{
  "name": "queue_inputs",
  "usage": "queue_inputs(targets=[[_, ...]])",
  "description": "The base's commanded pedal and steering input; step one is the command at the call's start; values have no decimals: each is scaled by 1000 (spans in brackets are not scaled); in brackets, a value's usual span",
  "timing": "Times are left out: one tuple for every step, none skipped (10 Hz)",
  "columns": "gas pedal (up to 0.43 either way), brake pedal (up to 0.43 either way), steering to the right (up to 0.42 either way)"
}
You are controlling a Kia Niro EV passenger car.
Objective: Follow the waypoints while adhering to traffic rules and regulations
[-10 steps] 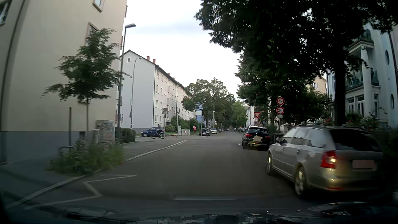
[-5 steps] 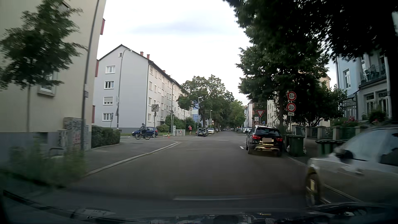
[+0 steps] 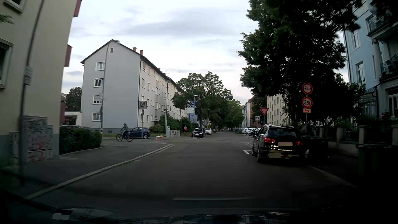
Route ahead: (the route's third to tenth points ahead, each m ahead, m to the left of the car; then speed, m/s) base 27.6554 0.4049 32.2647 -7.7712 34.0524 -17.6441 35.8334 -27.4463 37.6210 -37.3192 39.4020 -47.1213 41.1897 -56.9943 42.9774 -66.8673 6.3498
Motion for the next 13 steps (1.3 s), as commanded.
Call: queue_inputs(targets=[[0,43,24],[0,55,24],[0,67,24],[0,85,25],[0,91,25],[0,91,25],[0,91,25],[0,91,25],[0,91,26],[0,91,30],[0,91,34],[0,91,36],[0,91,38]])
